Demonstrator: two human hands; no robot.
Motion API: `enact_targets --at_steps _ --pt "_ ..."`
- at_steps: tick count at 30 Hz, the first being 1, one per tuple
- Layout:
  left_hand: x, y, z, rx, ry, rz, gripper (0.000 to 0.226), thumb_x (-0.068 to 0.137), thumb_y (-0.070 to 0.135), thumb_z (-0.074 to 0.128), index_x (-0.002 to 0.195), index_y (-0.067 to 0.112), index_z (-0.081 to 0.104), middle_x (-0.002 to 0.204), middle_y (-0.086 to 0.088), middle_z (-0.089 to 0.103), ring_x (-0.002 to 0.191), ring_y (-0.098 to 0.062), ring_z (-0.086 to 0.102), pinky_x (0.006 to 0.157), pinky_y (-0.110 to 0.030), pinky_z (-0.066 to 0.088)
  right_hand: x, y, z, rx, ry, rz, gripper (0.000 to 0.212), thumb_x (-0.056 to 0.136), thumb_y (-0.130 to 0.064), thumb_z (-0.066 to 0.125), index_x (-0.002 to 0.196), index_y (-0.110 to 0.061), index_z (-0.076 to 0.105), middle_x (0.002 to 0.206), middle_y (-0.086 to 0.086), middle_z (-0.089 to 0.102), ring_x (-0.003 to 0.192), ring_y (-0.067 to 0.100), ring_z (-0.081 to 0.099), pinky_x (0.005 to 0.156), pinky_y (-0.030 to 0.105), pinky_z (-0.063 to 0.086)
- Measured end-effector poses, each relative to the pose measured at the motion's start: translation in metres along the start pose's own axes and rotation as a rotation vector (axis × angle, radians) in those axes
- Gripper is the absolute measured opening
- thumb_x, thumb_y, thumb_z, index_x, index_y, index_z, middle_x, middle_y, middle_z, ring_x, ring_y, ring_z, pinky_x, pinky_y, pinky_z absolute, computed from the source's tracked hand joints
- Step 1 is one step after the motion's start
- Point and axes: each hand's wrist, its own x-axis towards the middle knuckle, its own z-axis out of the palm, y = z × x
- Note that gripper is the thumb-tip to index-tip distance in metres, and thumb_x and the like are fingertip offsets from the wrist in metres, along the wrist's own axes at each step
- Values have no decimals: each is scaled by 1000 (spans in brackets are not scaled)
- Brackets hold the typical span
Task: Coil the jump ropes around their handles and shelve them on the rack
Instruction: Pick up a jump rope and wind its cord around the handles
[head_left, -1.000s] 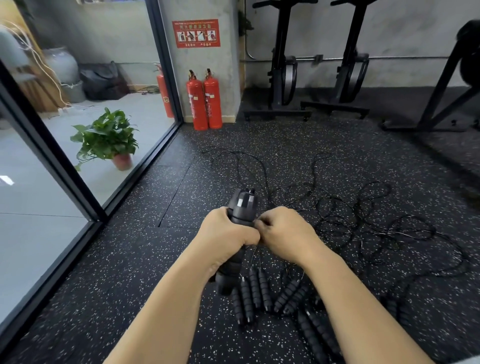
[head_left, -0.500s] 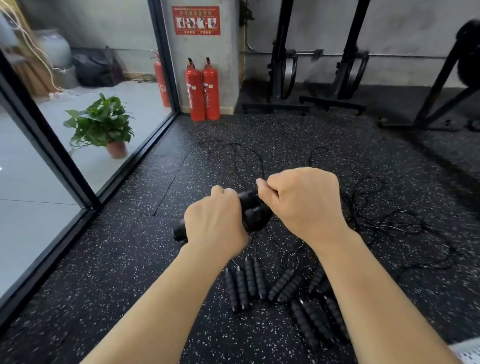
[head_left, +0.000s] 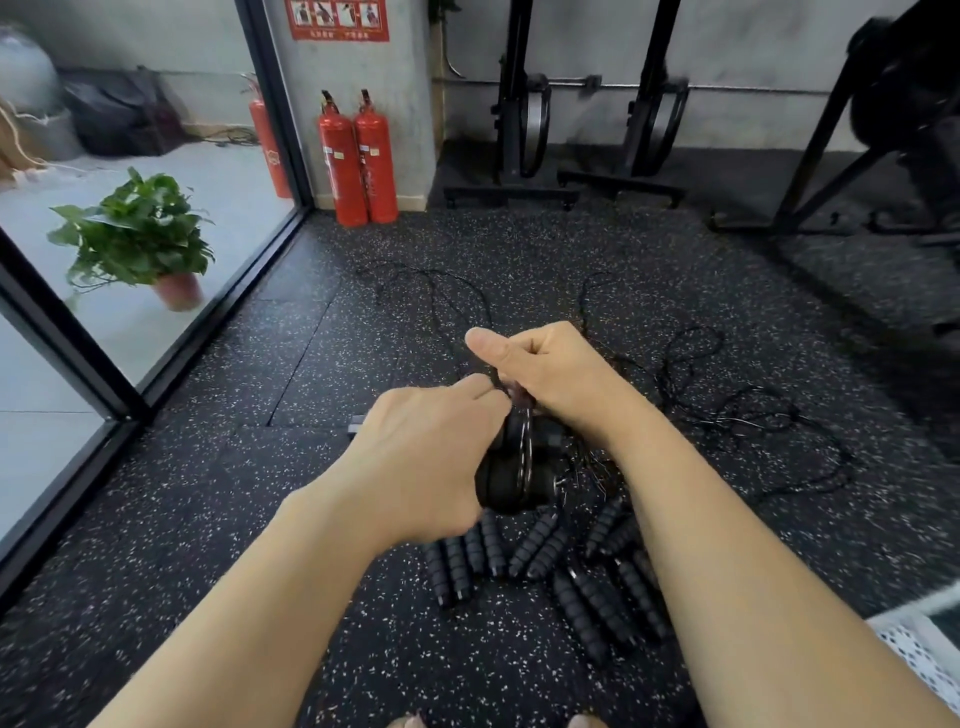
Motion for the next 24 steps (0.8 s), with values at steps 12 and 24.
enact_targets --at_steps 12,24 --pt "3 -15 -10 -244 94 -406 26 70 35 67 82 28 45 79 12 54 71 -11 55 61 -27 42 0 26 34 51 3 336 36 95 2 44 63 -14 45 57 -1 42 50 11 36 48 22 33" --pt "1 -53 6 -262 131 -814 21 78 33 61 72 18 48 72 3 57 68 -25 57 54 -26 34 -15 7 56 -621 126 39 56 97 -41 45 51 -12 34 47 0 38 50 23 39 48 33 27"
